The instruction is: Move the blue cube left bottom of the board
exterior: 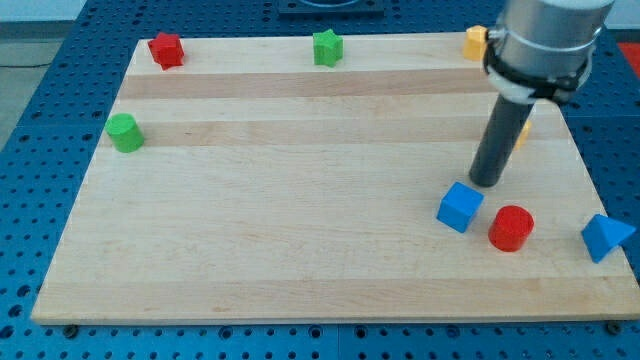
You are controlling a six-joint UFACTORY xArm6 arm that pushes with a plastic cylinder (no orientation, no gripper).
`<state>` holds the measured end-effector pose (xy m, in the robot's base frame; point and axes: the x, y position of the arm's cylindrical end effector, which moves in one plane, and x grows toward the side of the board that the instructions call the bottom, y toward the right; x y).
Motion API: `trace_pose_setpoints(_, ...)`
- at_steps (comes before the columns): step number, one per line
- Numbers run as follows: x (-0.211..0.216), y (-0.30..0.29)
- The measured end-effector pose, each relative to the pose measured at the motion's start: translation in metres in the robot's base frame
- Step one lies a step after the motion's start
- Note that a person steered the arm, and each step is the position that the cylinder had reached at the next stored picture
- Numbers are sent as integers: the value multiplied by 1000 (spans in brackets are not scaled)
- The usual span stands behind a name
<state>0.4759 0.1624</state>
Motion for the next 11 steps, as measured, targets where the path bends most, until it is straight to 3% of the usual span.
trace_pose_setpoints(2, 37, -60)
trace_pose_setpoints(6, 93, -34)
trace_pose_setpoints(8, 123, -82)
trace_pose_setpoints(11, 128, -164)
